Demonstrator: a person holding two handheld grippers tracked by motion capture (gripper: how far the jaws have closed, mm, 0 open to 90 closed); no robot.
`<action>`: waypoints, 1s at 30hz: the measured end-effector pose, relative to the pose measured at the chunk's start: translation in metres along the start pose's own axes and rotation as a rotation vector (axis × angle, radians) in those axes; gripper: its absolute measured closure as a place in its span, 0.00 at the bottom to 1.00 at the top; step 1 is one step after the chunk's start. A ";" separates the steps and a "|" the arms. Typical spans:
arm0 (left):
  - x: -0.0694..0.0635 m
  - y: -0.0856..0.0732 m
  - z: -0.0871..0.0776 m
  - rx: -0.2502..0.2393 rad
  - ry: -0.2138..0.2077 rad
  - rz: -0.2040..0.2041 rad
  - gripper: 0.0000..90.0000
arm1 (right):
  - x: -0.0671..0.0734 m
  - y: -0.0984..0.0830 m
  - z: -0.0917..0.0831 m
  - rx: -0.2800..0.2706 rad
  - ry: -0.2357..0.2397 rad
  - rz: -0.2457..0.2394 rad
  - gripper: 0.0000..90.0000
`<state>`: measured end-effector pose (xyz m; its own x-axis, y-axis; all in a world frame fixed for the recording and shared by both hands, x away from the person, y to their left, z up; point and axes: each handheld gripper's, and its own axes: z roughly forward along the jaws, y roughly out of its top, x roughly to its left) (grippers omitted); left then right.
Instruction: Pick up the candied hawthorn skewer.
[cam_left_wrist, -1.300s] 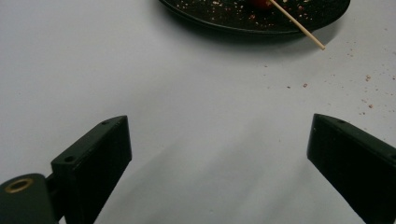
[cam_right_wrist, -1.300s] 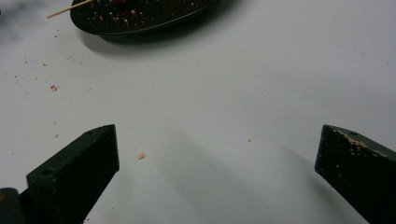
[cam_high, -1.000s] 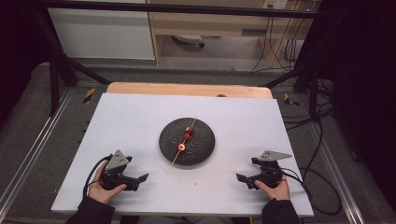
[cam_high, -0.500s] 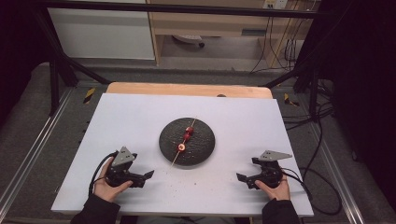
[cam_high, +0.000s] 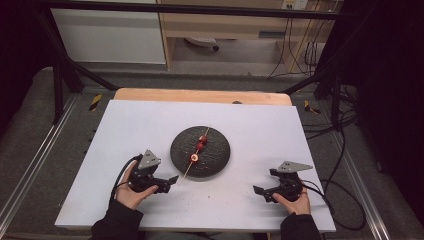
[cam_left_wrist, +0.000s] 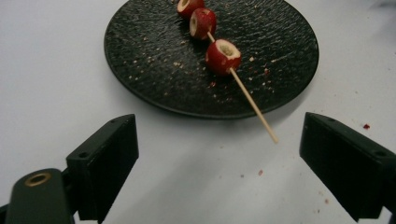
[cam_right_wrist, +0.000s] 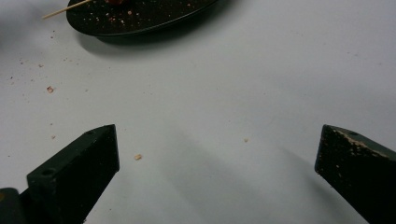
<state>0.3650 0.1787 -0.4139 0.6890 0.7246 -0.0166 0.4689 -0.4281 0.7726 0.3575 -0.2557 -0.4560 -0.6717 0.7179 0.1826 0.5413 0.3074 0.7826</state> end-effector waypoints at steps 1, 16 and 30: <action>-0.002 0.002 0.003 0.004 0.001 -0.001 0.15 | 0.000 0.000 0.000 -0.002 0.002 0.004 0.01; -0.017 0.029 0.045 0.063 0.048 -0.013 0.45 | 0.000 0.000 0.000 0.001 0.000 0.001 0.01; -0.022 0.031 0.062 0.124 0.052 -0.036 0.79 | 0.000 0.000 0.000 0.001 0.000 0.002 0.01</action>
<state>0.3986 0.1158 -0.4283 0.6422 0.7665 -0.0077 0.5598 -0.4621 0.6878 0.3580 -0.2556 -0.4559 -0.6705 0.7186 0.1844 0.5433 0.3064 0.7816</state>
